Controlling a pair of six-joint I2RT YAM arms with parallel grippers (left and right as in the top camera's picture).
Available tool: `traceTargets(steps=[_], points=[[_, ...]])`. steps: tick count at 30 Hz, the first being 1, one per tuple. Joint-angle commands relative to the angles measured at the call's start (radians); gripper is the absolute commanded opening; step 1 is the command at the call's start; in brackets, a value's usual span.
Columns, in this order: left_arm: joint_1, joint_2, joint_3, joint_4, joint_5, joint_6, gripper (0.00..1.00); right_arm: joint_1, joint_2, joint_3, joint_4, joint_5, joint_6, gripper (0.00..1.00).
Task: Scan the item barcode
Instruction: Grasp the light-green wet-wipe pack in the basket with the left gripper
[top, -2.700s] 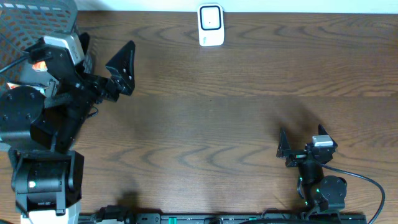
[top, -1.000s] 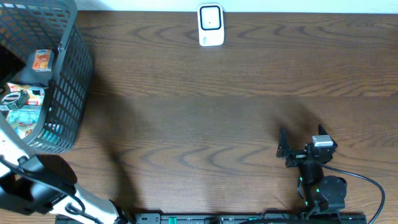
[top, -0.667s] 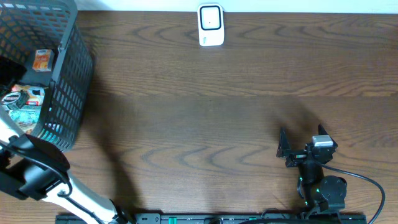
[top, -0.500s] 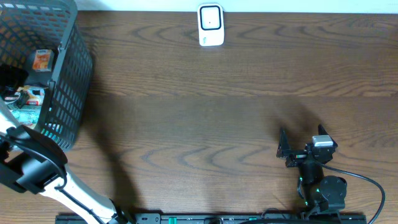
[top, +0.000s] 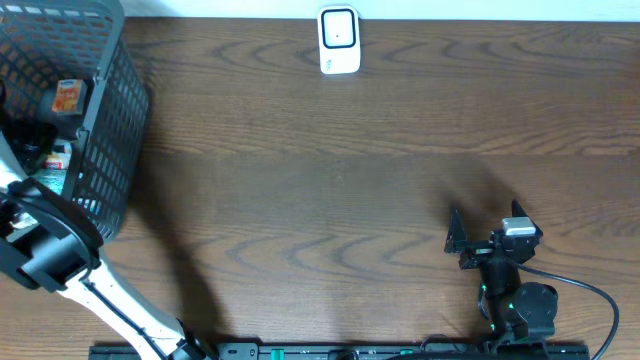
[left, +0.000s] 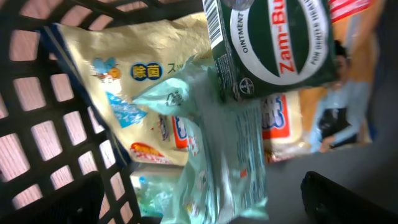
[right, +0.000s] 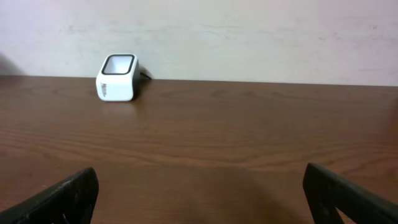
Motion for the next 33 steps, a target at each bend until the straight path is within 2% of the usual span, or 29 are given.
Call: traceTargets(steps=[1, 5, 10, 13, 15, 16, 18, 21, 23, 29, 33], points=[[0.003, 0.035, -0.021, 0.003, -0.017, -0.012, 1.00, -0.008, -0.005, -0.002, -0.005, 0.005, -0.001, 0.99], [0.003, 0.039, -0.055, 0.025, -0.017, -0.012, 0.93, -0.008, -0.005, -0.002, -0.005, 0.005, -0.001, 0.99], [0.003, 0.039, -0.098, 0.052, -0.017, -0.012, 0.92, -0.008, -0.005, -0.002, -0.005, 0.005, -0.001, 0.99], [0.003, 0.039, -0.141, 0.080, -0.013, -0.012, 0.86, -0.008, -0.005, -0.002, -0.005, 0.005, -0.001, 0.99], [0.003, 0.039, -0.166, 0.084, -0.013, -0.011, 0.75, -0.008, -0.005, -0.002, -0.005, 0.005, -0.001, 0.99], [0.003, 0.039, -0.167, 0.084, -0.013, -0.011, 0.60, -0.008, -0.005, -0.002, -0.005, 0.005, -0.001, 0.99], [0.003, 0.039, -0.167, 0.080, -0.013, -0.011, 0.51, -0.008, -0.005, -0.002, -0.005, 0.005, -0.001, 0.99], [0.003, 0.039, -0.167, 0.072, -0.012, -0.004, 0.44, -0.008, -0.005, -0.002, -0.005, 0.005, -0.001, 0.99], [0.003, 0.039, -0.167, 0.069, -0.006, 0.000, 0.33, -0.008, -0.005, -0.002, -0.005, 0.005, -0.001, 0.99], [0.003, 0.023, -0.114, 0.007, -0.006, 0.000, 0.29, -0.008, -0.005, -0.002, -0.005, 0.005, -0.001, 0.99], [0.003, -0.063, -0.102, -0.011, 0.007, 0.000, 0.29, -0.008, -0.005, -0.002, -0.005, 0.005, -0.001, 0.99]])
